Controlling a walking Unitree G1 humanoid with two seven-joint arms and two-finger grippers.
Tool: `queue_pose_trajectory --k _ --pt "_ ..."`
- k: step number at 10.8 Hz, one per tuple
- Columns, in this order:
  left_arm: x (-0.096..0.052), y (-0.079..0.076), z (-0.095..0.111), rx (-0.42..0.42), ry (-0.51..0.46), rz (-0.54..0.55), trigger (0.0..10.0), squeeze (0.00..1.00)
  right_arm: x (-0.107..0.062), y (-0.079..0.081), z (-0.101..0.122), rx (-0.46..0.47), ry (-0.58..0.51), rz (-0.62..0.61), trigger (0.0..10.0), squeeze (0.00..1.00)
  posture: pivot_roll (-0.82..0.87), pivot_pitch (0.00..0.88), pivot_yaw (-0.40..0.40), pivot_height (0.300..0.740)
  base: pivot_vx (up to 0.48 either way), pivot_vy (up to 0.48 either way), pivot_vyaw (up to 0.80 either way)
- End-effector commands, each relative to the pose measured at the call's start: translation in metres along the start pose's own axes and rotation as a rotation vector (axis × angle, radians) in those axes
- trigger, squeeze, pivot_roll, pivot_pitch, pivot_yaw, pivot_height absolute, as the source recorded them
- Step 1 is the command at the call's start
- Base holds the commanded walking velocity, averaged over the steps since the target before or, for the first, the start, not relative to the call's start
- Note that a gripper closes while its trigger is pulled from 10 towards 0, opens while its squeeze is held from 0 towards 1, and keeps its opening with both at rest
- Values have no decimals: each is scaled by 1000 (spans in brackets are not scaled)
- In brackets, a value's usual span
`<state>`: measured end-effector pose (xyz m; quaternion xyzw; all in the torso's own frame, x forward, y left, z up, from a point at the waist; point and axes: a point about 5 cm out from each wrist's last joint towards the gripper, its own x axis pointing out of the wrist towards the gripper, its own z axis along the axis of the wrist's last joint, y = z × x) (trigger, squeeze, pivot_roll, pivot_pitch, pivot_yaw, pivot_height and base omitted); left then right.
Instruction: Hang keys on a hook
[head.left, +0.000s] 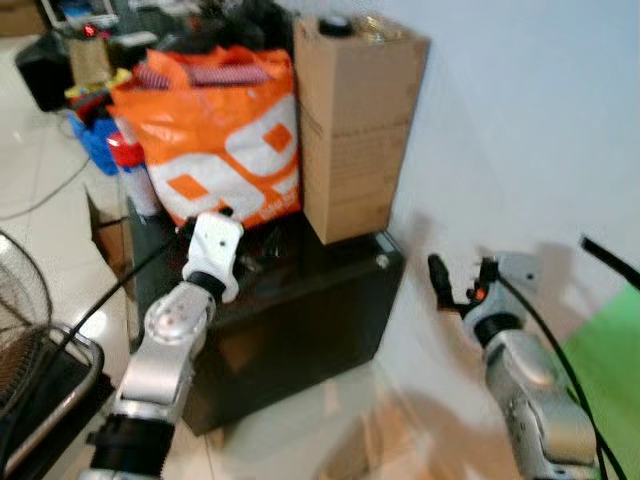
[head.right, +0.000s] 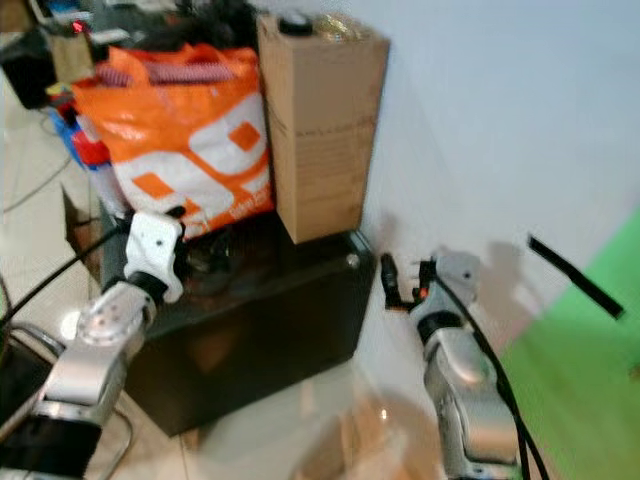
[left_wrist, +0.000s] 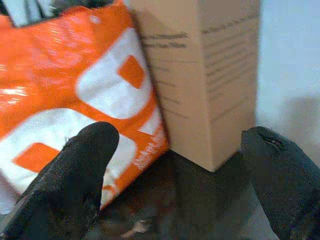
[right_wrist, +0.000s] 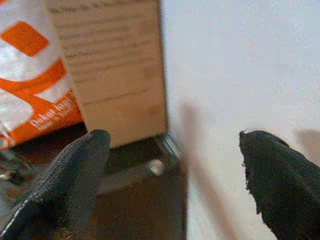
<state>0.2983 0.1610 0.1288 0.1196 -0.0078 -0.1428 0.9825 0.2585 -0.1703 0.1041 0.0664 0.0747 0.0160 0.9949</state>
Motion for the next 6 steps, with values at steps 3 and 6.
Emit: queue_pose_trajectory --k 3,6 --pt "-1 8 2 10 -4 19 10000 31 3 11 0 -13 1 64 10000 1000 -71 0 -14 740 314 0 429" --pt "-1 7 2 11 -4 19 10000 31 3 12 0 -15 2 68 10000 1000 -69 0 -16 740 317 0 800"
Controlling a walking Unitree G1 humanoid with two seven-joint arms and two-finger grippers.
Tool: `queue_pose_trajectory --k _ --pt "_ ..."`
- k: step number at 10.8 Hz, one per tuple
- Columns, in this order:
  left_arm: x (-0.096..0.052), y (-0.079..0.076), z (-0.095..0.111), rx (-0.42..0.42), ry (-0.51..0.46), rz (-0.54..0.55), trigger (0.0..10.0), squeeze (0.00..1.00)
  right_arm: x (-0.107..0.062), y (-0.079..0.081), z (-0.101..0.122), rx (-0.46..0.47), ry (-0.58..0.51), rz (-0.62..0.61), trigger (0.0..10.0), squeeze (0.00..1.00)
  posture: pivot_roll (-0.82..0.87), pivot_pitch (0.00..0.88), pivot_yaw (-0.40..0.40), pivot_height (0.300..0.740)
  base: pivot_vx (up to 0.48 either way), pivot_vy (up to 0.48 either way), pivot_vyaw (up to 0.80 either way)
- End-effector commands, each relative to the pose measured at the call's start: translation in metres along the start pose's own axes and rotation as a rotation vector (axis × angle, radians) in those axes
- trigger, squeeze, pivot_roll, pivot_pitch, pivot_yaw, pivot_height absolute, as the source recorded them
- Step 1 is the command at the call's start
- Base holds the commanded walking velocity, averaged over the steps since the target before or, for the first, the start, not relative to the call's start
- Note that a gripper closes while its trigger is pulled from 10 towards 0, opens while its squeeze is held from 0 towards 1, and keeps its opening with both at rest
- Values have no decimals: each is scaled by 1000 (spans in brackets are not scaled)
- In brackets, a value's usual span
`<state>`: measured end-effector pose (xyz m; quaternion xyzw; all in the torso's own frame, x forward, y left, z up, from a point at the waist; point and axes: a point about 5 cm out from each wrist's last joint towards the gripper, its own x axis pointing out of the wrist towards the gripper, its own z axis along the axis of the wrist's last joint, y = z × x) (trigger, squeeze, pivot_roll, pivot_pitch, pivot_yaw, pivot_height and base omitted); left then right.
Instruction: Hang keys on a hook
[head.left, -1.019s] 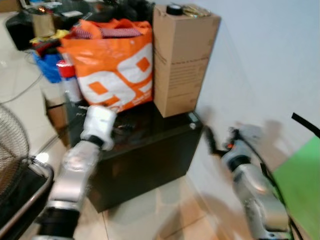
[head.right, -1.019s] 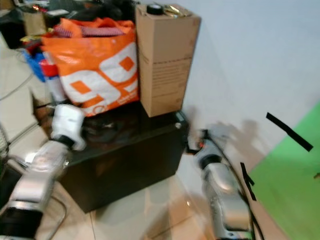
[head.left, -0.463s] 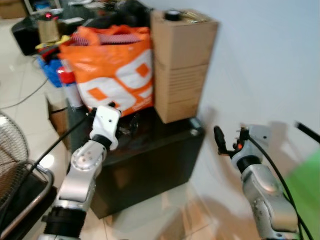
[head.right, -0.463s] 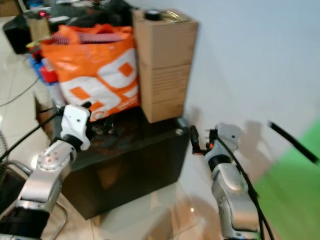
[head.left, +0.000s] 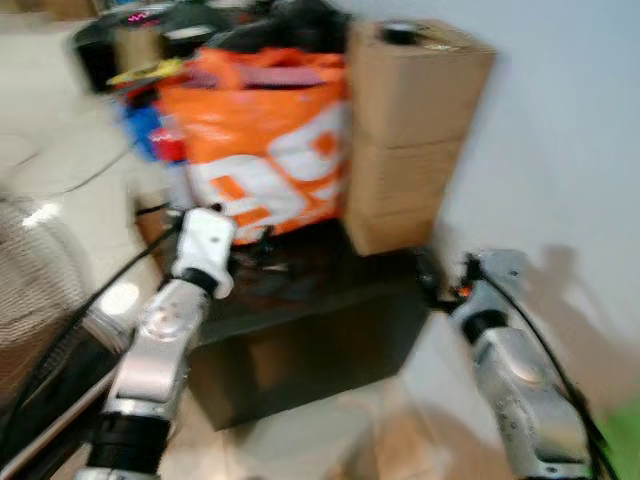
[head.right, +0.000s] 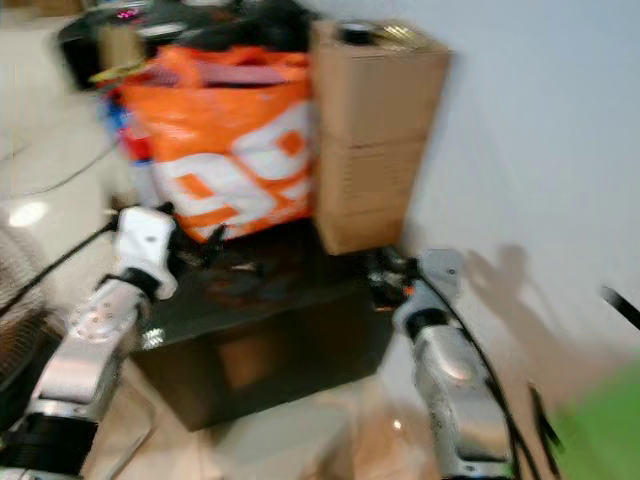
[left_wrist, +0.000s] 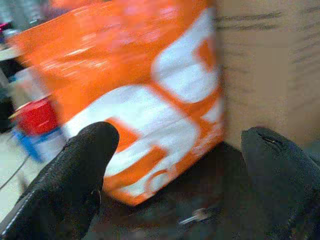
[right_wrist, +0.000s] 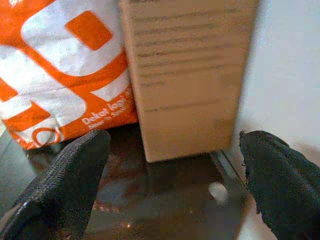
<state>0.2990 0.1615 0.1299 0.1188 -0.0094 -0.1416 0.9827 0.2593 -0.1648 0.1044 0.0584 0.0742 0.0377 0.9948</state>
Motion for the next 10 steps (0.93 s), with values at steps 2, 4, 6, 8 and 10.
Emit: queue_pose_trajectory --k 2,4,6,8,10 --pt "-1 6 1 11 -1 16 10000 31 3 6 0 1 0 24 10000 1000 -70 0 -17 740 315 0 800" --pt "-1 6 1 10 -1 15 10000 31 3 4 0 1 -1 1 10000 1000 -70 0 -18 740 317 0 0" --pt "0 6 1 10 -2 15 10000 31 4 2 0 -3 1 -8 10000 1000 -68 0 -20 740 315 0 0" --pt "0 6 1 10 -3 14 10000 35 5 3 0 -5 1 -4 10000 1000 -68 0 -21 740 319 0 0" --pt "0 5 2 10 -6 13 10000 35 5 5 -1 -7 1 3 10000 1000 -66 0 -22 740 319 0 0"
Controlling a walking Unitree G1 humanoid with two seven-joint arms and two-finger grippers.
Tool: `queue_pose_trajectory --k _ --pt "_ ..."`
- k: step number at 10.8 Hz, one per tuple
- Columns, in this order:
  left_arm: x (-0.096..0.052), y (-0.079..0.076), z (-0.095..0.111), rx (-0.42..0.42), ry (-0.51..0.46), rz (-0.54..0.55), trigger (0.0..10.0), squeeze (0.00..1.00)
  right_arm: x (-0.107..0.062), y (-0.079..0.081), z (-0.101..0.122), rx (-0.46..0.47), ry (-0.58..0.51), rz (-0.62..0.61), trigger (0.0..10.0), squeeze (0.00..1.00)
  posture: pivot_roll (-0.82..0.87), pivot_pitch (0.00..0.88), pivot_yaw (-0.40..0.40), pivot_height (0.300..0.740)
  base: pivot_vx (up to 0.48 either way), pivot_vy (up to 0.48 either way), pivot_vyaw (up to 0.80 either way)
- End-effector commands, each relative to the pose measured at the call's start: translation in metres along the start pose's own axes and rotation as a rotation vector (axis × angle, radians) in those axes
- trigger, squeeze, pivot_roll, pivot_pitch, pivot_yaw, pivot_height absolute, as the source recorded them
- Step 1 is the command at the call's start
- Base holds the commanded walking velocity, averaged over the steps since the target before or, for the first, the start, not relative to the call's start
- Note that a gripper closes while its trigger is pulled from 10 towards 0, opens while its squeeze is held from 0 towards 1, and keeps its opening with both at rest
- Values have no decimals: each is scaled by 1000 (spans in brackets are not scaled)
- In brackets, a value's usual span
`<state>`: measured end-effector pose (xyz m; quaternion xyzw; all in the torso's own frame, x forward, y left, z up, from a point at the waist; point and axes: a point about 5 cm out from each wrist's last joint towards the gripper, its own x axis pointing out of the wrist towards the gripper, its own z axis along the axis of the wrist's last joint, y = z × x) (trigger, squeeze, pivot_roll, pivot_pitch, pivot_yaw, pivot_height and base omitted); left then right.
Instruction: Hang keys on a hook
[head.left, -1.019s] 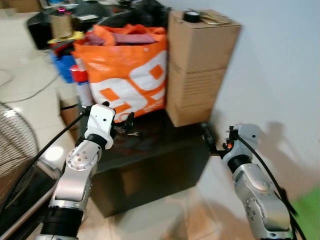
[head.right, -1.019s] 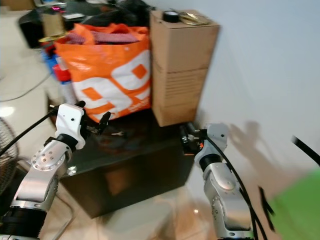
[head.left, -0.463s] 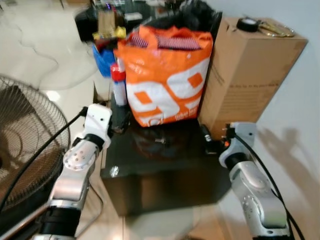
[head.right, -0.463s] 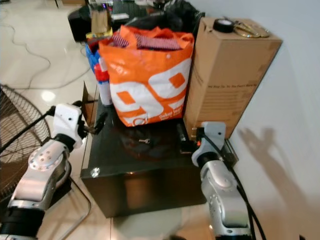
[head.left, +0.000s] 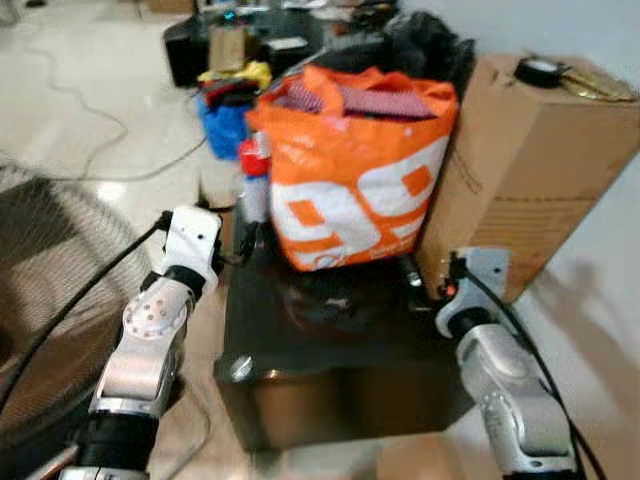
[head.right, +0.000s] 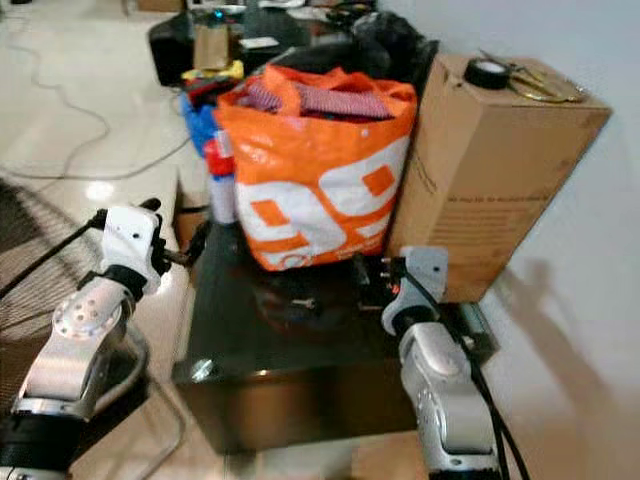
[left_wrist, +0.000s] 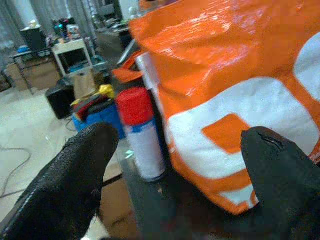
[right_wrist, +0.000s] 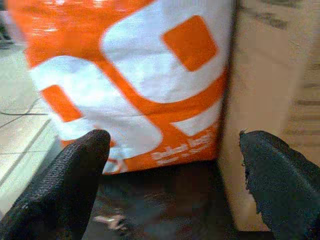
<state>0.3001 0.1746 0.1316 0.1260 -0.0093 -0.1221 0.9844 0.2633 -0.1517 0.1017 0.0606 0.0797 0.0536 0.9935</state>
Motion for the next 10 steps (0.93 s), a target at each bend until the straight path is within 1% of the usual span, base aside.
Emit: queue_pose_trajectory --k 1,7,8,10 --pt "3 -8 3 -4 -14 -26 10000 35 -1 -8 3 -14 -11 -26 10000 1000 -65 0 -25 740 315 0 0" --pt "0 -8 1 -4 -16 -15 10000 31 1 -8 3 -33 -8 -10 10000 1000 -60 0 -38 740 314 0 0" --pt "0 -7 -2 -25 2 3 10000 16 1 -9 2 -27 -9 -26 10000 1000 -57 0 -43 740 0 0 0" --pt "-1 -5 -8 -10 23 21 10000 4 1 -10 2 -23 -10 -31 10000 1000 -58 0 -42 740 0 0 0"
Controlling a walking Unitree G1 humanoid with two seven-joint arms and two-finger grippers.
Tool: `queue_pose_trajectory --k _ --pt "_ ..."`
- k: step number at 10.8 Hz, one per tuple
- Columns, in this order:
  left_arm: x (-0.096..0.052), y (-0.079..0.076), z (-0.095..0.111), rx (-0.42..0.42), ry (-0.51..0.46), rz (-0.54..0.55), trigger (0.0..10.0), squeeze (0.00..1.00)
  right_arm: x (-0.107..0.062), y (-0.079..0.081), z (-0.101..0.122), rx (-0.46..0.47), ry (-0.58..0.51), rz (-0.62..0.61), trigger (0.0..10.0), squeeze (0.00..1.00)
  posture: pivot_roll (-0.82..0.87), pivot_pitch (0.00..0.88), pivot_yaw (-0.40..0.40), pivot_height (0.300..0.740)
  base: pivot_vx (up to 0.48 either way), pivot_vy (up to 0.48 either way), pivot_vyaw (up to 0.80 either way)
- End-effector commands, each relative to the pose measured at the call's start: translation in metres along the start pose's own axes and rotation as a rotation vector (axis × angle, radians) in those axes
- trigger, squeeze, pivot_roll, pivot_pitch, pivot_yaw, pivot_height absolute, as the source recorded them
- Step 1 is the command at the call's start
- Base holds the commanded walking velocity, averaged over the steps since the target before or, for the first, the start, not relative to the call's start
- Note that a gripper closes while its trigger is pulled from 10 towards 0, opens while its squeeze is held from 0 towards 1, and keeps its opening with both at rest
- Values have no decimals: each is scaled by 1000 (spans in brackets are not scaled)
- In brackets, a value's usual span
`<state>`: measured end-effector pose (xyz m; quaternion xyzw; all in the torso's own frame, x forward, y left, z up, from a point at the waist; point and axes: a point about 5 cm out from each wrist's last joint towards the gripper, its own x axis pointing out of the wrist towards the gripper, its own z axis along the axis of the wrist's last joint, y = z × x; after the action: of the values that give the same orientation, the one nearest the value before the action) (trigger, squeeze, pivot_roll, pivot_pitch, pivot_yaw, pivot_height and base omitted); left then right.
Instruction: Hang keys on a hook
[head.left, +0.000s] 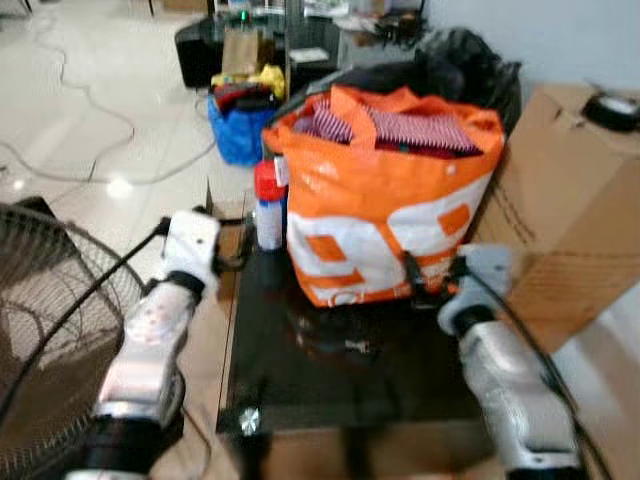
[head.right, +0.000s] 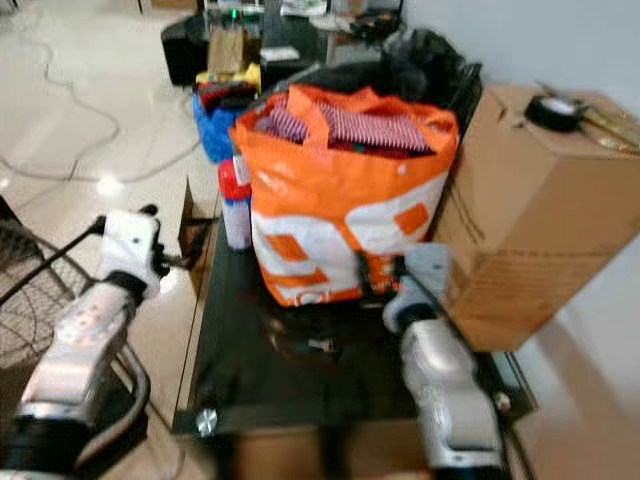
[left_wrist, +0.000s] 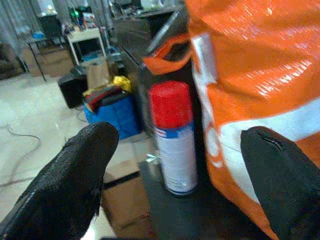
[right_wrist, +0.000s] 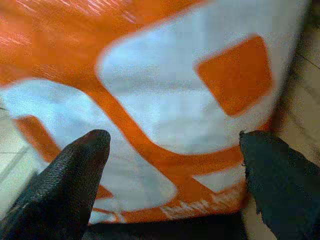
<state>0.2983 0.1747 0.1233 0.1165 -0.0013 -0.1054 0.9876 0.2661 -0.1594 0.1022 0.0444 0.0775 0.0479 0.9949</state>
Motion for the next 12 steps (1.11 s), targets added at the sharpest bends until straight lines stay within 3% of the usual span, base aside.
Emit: queue_pose_trajectory --k 1,5,12 --pt "0 1 -1 11 1 5 10000 8 -1 -3 0 -4 -5 -6 10000 1000 -57 0 -44 740 0 0 0" --pt "1 4 0 25 -10 27 10000 16 2 -3 2 -31 -9 13 10000 1000 -58 0 -46 740 0 -234 528" --pt "2 3 -5 52 0 22 10000 4 2 -12 0 -41 18 -6 10000 1000 -64 0 -45 740 0 0 0"
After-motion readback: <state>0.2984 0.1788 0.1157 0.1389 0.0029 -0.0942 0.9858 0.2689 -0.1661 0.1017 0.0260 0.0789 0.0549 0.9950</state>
